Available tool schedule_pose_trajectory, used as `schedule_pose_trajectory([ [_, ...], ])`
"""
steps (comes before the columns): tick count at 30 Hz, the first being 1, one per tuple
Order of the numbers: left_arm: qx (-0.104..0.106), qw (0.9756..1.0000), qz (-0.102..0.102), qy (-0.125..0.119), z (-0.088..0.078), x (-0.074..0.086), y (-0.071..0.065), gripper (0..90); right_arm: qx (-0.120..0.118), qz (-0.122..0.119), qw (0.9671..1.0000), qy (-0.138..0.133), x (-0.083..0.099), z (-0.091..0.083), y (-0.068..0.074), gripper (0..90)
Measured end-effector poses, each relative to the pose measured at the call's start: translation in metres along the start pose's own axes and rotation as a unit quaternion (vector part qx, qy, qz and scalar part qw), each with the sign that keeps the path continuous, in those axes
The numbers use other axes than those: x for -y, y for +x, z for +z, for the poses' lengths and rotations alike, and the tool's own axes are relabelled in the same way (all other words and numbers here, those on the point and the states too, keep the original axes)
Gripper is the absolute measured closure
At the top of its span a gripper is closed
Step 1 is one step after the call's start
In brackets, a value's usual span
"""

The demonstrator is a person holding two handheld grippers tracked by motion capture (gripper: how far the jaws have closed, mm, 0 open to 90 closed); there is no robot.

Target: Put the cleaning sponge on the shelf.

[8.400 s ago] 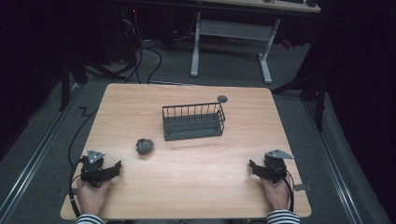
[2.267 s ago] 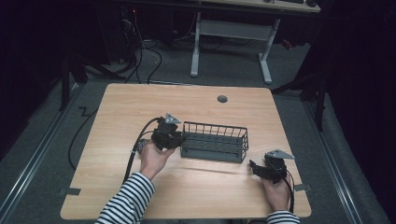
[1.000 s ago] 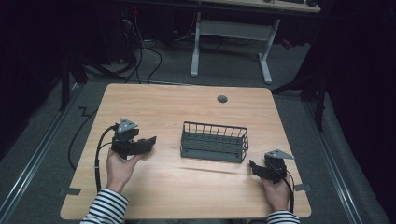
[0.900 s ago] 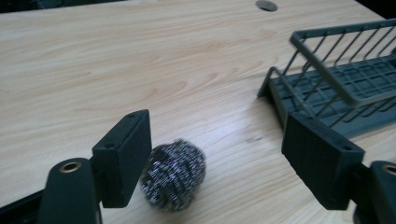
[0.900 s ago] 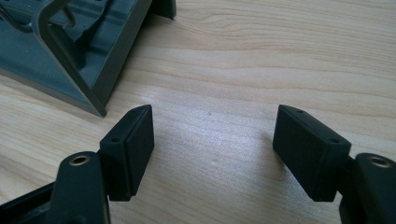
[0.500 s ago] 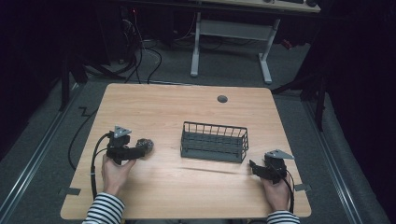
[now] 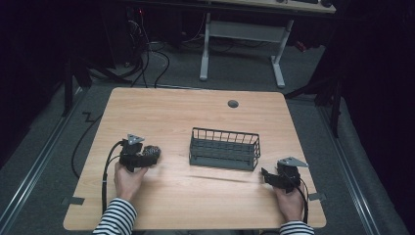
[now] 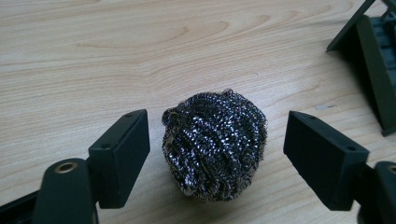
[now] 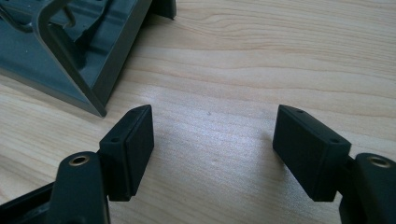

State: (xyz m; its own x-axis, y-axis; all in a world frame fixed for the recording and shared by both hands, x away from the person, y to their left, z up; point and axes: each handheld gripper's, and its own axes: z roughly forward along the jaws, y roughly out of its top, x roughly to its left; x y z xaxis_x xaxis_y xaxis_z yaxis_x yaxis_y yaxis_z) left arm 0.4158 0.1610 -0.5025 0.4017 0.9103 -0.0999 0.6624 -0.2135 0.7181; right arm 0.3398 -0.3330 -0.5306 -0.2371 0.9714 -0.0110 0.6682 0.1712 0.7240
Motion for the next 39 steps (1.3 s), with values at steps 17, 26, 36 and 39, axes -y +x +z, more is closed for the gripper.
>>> schedule_pose_trajectory([
  [17, -0.003, 0.9999, 0.005, 0.012, 0.011, 0.002, -0.002, 37.5, -0.001, 0.000, 1.0000, 0.000, 0.000, 0.000, 0.000, 29.1],
  [26, 0.004, 0.9999, 0.005, 0.008, 0.008, 0.002, -0.002, 39.9, -0.001, 0.001, 1.0000, 0.000, 0.000, 0.000, 0.000, 29.0],
  [36, 0.022, 0.9997, 0.007, 0.002, 0.000, 0.000, -0.003, 40.9, -0.001, 0.000, 1.0000, 0.000, 0.000, 0.000, 0.000, 29.0],
  [39, 0.026, 0.9996, 0.007, 0.000, -0.001, 0.000, -0.003, 41.0, -0.001, 0.001, 1.0000, 0.000, 0.000, 0.000, 0.000, 29.0],
])
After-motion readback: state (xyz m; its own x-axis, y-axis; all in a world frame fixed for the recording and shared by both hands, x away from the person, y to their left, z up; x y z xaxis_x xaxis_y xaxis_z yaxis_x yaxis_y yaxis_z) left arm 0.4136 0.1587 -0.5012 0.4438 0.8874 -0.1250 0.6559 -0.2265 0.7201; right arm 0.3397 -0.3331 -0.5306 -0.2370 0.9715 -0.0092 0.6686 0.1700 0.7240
